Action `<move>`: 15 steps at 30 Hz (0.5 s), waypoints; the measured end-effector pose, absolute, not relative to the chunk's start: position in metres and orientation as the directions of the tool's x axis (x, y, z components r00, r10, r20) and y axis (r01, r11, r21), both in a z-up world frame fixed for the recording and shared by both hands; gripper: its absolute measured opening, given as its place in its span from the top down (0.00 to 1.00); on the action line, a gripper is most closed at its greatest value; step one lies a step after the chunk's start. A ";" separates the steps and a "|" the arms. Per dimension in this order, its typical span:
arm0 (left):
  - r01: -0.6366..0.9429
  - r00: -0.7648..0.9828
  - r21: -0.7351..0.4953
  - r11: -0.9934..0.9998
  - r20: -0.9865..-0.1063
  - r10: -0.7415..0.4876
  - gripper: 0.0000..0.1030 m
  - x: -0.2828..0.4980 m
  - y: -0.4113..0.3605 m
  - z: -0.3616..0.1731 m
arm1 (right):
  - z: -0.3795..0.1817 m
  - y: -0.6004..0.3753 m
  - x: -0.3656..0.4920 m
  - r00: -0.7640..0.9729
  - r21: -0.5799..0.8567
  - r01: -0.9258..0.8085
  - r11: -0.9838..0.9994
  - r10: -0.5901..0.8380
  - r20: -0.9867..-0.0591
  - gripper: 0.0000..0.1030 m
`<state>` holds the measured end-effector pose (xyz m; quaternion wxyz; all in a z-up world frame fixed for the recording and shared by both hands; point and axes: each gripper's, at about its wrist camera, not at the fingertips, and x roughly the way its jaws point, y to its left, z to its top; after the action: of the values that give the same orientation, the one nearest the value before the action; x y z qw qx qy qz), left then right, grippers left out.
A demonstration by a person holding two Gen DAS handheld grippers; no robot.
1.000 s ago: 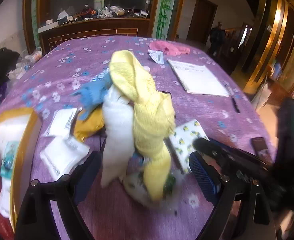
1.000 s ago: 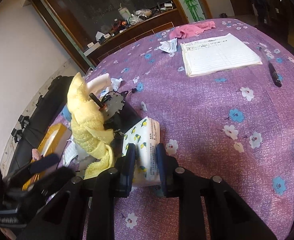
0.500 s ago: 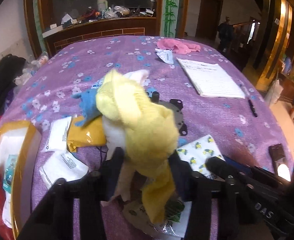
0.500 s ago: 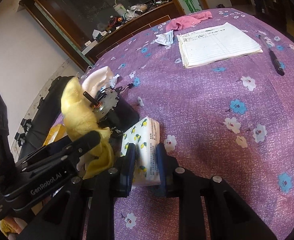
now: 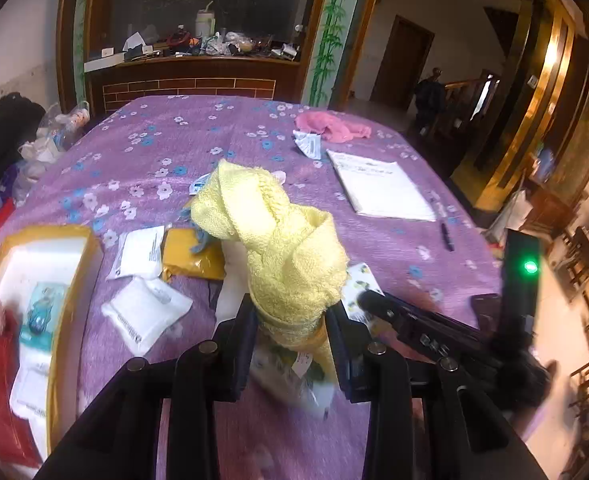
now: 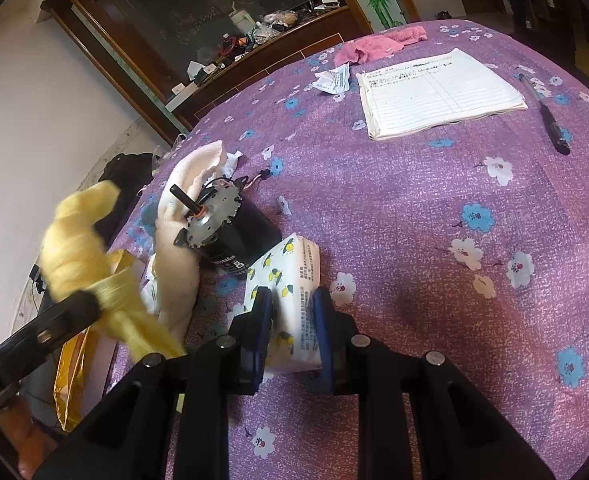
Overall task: Organize soft objects
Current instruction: 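Lift the yellow towel and tissue pack and carry both over the foam tray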
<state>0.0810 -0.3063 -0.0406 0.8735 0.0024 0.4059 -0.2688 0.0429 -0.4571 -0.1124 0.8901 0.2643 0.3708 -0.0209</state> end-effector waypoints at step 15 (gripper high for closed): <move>0.437 0.487 -0.365 0.822 -0.673 -0.557 0.65 0.046 -0.230 -0.024 | -0.094 -0.448 0.028 0.783 0.391 0.219 0.894 0.078 -0.617 0.80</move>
<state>0.0462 -0.2301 -0.0243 0.8591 -0.0724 0.4160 -0.2892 0.0277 -0.4479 -0.0935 0.9164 0.2271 0.3273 -0.0383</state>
